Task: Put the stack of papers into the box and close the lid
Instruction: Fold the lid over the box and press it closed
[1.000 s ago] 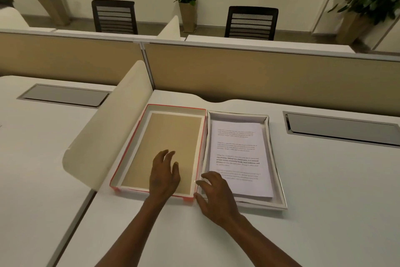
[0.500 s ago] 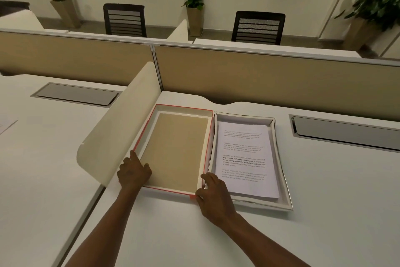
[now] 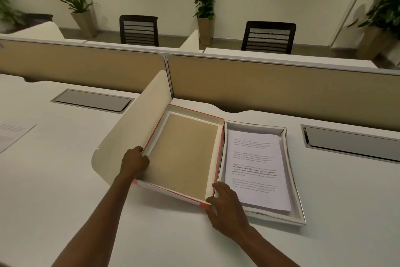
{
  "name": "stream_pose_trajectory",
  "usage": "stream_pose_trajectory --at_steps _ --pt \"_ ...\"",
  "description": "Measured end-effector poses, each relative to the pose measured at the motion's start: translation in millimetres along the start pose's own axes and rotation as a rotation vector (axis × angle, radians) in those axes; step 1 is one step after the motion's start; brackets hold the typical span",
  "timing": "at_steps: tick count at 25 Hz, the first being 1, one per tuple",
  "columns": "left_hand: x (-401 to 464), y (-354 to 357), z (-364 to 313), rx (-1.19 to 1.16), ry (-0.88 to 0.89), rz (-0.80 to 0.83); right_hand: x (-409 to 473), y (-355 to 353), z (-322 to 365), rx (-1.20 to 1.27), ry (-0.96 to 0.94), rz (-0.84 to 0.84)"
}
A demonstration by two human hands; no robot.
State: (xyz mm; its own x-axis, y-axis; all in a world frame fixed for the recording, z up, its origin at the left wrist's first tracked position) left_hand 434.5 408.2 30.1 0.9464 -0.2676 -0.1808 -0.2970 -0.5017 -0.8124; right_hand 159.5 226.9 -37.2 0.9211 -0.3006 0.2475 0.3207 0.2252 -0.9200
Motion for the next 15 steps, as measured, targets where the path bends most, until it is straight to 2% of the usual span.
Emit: stream_pose_trajectory --at_steps 2,6,8,13,15 --pt "-8.8 -17.4 -5.4 -0.045 0.055 0.041 6.2 -9.0 2.3 0.131 0.062 -0.022" --pt "-41.5 -50.1 -29.8 -0.420 0.084 0.073 50.9 -54.2 7.3 0.431 0.246 -0.117" --pt "-61.1 -55.0 -49.1 -0.513 0.128 0.091 85.7 -83.2 14.1 0.596 0.342 -0.149" --pt "-105.8 -45.8 -105.4 -0.513 0.238 0.000 169.7 -137.6 29.6 1.089 0.605 0.024" --pt "-123.0 -36.6 -127.4 -0.515 0.303 -0.038 185.5 -147.3 30.8 1.192 0.688 0.087"
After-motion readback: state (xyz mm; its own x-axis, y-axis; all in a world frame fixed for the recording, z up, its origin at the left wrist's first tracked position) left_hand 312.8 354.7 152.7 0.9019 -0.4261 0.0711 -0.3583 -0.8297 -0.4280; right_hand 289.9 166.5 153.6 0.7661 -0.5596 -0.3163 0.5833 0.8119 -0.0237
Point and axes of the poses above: each hand's wrist, its own x-axis towards the middle knuckle, its own y-axis out of the palm, z = x × y, the point moved 3 cm from there along x, towards the middle knuckle, and after that the axes turned 5 degrees about -x, right-handed, at the moved point
